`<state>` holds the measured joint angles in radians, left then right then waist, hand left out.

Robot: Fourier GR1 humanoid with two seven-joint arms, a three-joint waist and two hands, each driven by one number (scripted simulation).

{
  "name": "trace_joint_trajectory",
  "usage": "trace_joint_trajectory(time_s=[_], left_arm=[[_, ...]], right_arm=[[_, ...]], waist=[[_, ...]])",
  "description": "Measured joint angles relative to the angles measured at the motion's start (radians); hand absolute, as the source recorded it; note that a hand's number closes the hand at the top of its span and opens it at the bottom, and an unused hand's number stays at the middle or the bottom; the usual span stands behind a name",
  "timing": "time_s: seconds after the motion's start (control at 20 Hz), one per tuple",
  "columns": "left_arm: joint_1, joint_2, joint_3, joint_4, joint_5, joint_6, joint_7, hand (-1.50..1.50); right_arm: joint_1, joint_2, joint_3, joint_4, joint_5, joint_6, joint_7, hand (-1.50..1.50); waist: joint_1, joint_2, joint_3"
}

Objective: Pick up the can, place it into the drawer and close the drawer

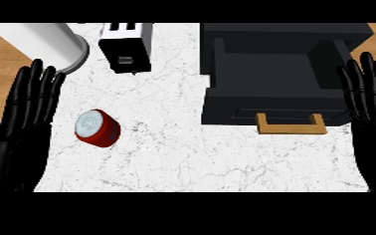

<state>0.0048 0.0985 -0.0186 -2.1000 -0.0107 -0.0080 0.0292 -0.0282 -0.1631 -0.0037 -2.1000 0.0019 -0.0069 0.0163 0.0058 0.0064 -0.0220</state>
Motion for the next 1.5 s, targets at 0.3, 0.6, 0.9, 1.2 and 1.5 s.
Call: trace_joint_trajectory(time_s=[0.3,0.6,0.9,1.2,1.5], left_arm=[[0.005,0.081,-0.017,0.000,0.243,-0.249,-0.067,-1.50],[0.084,0.250,0.027,0.056,0.391,-0.431,0.055,-1.50],[0.101,0.337,0.131,0.090,0.539,-0.541,0.121,-1.50],[0.109,0.345,0.204,0.118,0.621,-0.591,0.178,-1.50],[0.070,0.341,0.244,0.162,0.647,-0.590,0.245,-1.50]], right_arm=[[0.000,0.016,0.001,-0.015,0.004,-0.013,0.003,-1.50],[0.079,0.036,-0.016,0.025,-0.008,-0.047,0.146,-1.50],[0.162,0.047,-0.020,0.006,-0.011,-0.032,0.155,-1.50],[0.200,0.044,-0.063,-0.002,-0.042,0.005,0.136,-1.50],[0.283,0.063,-0.073,-0.028,-0.049,0.045,0.089,-1.50]], waist=[[-0.006,-0.006,0.015],[-0.006,-0.005,0.020],[-0.006,-0.007,0.022],[-0.006,-0.007,0.022],[-0.009,-0.007,0.022]])
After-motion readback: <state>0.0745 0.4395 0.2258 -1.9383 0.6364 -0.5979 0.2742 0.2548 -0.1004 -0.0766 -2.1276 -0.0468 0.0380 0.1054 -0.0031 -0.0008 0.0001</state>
